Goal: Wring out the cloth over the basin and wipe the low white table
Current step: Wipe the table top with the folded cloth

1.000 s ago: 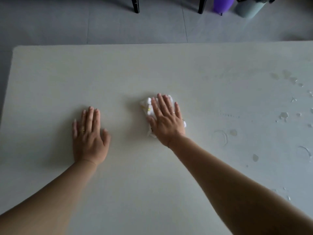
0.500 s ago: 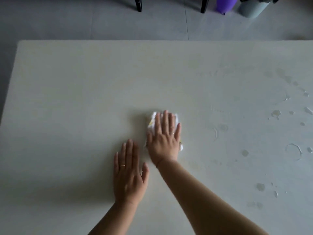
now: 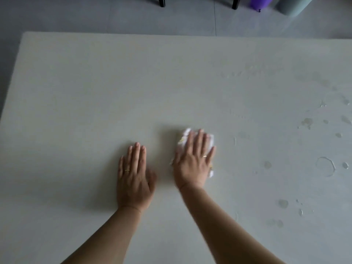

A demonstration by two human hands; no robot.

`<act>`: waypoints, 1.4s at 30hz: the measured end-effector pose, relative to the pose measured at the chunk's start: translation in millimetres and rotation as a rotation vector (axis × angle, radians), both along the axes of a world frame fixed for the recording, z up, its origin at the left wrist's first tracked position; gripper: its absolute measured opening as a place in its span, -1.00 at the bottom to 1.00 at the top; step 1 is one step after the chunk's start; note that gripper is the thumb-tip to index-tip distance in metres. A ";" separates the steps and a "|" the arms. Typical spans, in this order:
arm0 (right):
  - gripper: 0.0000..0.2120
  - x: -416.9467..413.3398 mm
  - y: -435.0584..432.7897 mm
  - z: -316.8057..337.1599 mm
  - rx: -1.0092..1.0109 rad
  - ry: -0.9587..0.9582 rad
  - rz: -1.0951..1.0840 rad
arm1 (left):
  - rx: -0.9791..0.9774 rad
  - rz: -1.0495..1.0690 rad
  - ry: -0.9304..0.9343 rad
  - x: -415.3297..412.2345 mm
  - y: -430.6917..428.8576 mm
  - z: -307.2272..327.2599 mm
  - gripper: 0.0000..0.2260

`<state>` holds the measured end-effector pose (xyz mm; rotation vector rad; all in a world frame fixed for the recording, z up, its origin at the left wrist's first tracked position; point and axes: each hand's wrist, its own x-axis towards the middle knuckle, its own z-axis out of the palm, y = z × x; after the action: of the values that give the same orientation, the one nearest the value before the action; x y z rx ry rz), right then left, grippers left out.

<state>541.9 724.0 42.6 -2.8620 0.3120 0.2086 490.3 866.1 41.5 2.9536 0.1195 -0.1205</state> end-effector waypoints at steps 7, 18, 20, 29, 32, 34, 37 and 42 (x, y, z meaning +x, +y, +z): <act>-0.43 -24.3 -45.4 0.7 -0.021 -0.010 0.335 | -0.014 0.000 -0.035 -0.9 0.8 0.7 -0.41; -0.44 -83.0 12.2 4.4 -0.012 0.000 0.140 | -0.040 0.000 -0.022 0.3 -1.1 2.2 -0.38; -0.45 -98.0 16.7 5.1 -0.015 -0.016 0.325 | -0.049 0.002 -0.016 -0.6 -0.6 3.2 -0.38; -0.44 -82.7 -116.1 4.8 -0.121 0.114 -0.134 | -0.051 -0.012 -0.048 -1.6 0.0 0.1 -0.40; -0.42 -94.4 -64.0 3.1 -0.083 0.071 -0.222 | -0.052 -0.017 -0.043 -2.5 0.7 -1.8 -0.39; -0.42 -118.4 -17.3 3.8 -0.036 0.004 -0.031 | -0.039 -0.024 -0.033 -2.6 0.5 -1.9 -0.38; -0.45 -148.7 0.8 8.1 -0.020 -0.014 0.326 | -0.018 -0.041 0.014 -2.1 1.5 0.7 -0.36; -0.43 -139.9 -87.2 7.3 -0.080 0.044 0.181 | -0.013 -0.019 0.012 -36.1 9.0 9.8 -0.37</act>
<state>402.1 636.7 49.9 -2.9684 0.0704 0.2998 454.2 875.0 51.3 2.9419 0.0923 -0.1417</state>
